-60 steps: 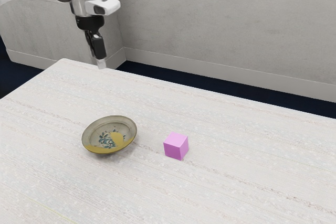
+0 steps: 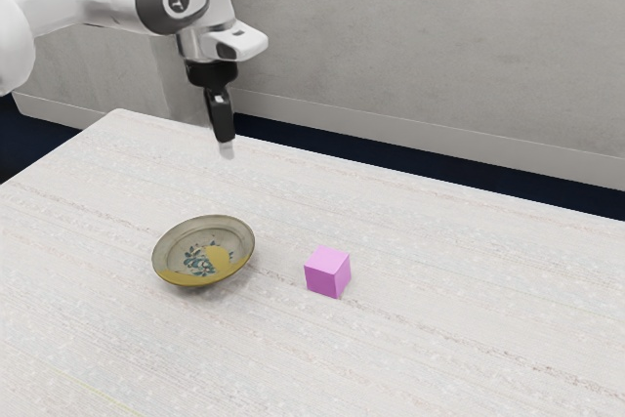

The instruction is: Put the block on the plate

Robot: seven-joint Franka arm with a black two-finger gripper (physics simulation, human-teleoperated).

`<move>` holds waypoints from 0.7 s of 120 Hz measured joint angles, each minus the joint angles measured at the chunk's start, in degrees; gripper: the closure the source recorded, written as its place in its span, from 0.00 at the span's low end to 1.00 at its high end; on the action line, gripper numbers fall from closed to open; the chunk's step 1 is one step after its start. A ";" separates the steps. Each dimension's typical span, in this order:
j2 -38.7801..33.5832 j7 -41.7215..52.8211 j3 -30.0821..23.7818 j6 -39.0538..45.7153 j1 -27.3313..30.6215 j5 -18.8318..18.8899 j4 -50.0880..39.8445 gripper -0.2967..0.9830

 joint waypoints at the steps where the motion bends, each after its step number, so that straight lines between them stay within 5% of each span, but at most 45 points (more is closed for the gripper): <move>1: 0.12 -0.19 -0.01 0.21 -0.36 0.00 -0.05 0.23; 22: 4.11 -4.50 -0.29 5.71 -5.11 -1.41 -1.68 0.23; 84: 9.62 -25.89 -1.43 26.59 -6.65 -3.85 -12.81 0.23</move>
